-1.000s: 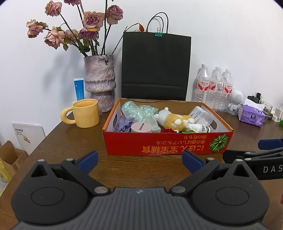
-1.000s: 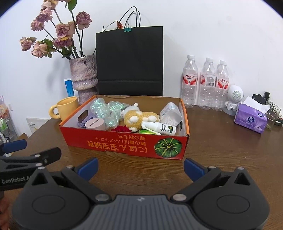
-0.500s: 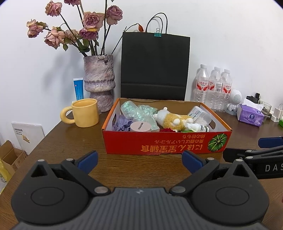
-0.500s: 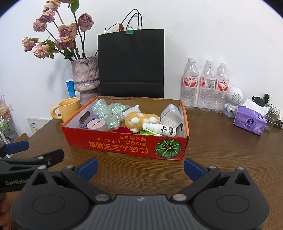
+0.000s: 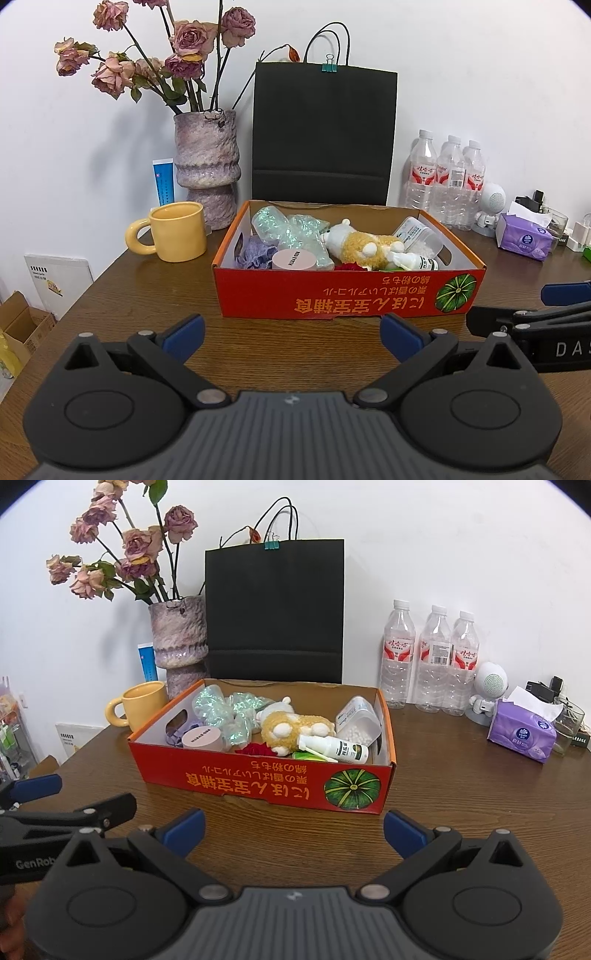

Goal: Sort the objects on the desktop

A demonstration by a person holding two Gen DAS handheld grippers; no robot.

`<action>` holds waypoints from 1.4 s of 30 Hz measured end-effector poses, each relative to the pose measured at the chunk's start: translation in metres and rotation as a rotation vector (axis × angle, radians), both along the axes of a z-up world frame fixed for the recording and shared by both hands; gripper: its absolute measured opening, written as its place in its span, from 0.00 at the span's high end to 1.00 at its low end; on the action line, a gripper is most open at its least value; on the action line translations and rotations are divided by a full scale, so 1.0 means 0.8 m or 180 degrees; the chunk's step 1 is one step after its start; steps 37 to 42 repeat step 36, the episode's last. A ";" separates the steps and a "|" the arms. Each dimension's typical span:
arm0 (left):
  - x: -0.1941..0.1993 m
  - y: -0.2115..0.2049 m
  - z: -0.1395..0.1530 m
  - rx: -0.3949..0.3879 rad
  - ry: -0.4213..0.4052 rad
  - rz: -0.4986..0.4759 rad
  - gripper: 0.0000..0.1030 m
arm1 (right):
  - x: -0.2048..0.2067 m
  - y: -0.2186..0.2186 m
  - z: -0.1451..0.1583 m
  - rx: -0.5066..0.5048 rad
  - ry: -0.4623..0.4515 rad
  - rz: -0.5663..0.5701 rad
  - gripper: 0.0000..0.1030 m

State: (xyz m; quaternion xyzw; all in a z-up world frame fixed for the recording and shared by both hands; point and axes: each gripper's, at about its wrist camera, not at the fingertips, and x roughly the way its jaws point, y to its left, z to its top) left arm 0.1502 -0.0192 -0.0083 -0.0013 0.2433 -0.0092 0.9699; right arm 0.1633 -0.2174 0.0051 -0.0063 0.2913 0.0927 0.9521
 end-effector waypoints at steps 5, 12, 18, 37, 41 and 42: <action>0.000 0.000 0.000 0.0000 0.0005 0.0003 0.00 | 0.000 0.000 0.000 0.0000 0.0004 0.0001 0.00; 0.000 0.001 -0.002 -0.0004 0.0016 0.0007 0.00 | 0.002 0.002 0.000 -0.0004 0.0017 -0.0013 0.00; 0.001 0.003 -0.001 -0.0019 0.0024 0.0002 0.00 | 0.002 0.001 -0.001 -0.0005 0.0020 -0.0011 0.00; 0.001 0.002 -0.002 -0.0031 0.0027 0.0007 0.00 | 0.001 0.000 -0.002 -0.0002 0.0023 -0.0008 0.00; 0.001 0.002 -0.002 -0.0031 0.0027 0.0007 0.00 | 0.001 0.000 -0.002 -0.0002 0.0023 -0.0008 0.00; 0.001 0.002 -0.002 -0.0031 0.0027 0.0007 0.00 | 0.001 0.000 -0.002 -0.0002 0.0023 -0.0008 0.00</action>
